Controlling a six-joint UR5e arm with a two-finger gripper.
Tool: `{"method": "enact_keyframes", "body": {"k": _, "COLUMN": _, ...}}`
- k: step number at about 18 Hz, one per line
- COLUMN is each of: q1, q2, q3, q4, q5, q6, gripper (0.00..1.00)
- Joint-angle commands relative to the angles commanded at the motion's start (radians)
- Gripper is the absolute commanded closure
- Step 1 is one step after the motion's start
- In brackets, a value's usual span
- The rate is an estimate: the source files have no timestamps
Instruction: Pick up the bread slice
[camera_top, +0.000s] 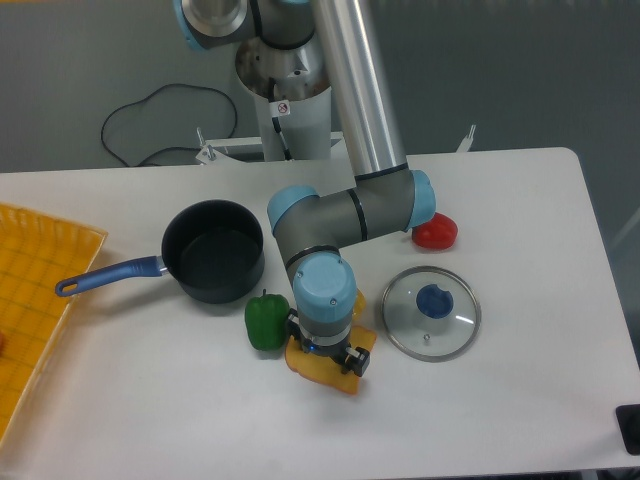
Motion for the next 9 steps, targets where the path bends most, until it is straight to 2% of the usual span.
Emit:
{"method": "enact_keyframes", "body": {"k": 3, "q1": 0.002, "q2": -0.002, "q3": 0.0, "q4": -0.002, "q5": 0.002, "q6": -0.005, "gripper": 0.89}}
{"method": "enact_keyframes", "body": {"k": 5, "q1": 0.002, "q2": -0.002, "q3": 0.0, "q4": -0.002, "q5": 0.003, "q6": -0.006, "gripper": 1.0}}
{"method": "enact_keyframes", "body": {"k": 9, "q1": 0.002, "q2": -0.003, "q3": 0.002, "q4": -0.002, "q5": 0.003, "q6": -0.005, "gripper": 1.0}}
